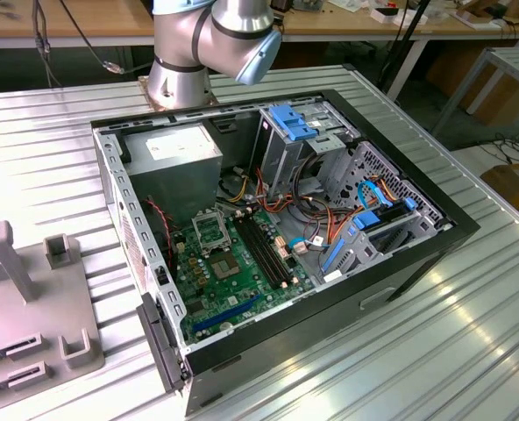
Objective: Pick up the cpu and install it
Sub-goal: 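Pick up the cpu and move it towards the insertion slot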
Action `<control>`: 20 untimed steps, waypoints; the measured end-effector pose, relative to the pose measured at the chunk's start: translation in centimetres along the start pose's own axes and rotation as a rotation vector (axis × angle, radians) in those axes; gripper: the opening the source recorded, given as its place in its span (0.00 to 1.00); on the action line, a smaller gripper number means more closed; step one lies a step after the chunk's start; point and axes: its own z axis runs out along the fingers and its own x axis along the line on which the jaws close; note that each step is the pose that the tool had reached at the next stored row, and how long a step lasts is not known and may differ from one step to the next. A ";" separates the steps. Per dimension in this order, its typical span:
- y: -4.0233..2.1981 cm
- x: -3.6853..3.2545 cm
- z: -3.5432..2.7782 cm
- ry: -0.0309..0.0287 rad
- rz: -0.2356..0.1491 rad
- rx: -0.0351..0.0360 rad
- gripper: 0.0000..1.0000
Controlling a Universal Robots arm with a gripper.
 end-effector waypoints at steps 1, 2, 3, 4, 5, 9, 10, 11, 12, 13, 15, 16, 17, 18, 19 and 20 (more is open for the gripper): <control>0.00 -0.05 -0.01 0.0001 0.000 0.0001 0.47; 0.00 -0.11 0.00 0.0001 0.000 0.0001 0.47; 0.00 -0.16 0.00 0.0001 0.000 0.0000 0.47; 0.00 -0.25 0.00 0.0001 0.000 0.0000 0.47; 0.00 -0.30 -0.01 0.0001 0.000 0.0001 0.47; 0.01 -0.50 -0.01 0.0001 0.000 0.0000 0.47; 0.00 -0.54 0.00 0.0001 0.000 0.0001 0.47; 0.01 -0.57 -0.01 0.0001 0.000 0.0001 0.47; 0.01 -0.61 -0.01 0.0001 0.000 0.0001 0.47; 0.01 -0.65 0.00 0.0001 0.000 0.0000 0.47; 0.01 -0.71 -0.01 0.0001 0.000 0.0001 0.47; 0.01 -0.76 -0.01 0.0001 0.000 0.0001 0.47; 0.01 -0.79 -0.01 0.0001 0.000 0.0001 0.47; 0.01 -0.82 -0.01 0.0001 0.000 0.0001 0.47; 0.01 -0.84 -0.01 0.0001 0.000 0.0001 0.47; 0.01 -0.88 -0.01 0.0001 0.000 0.0001 0.47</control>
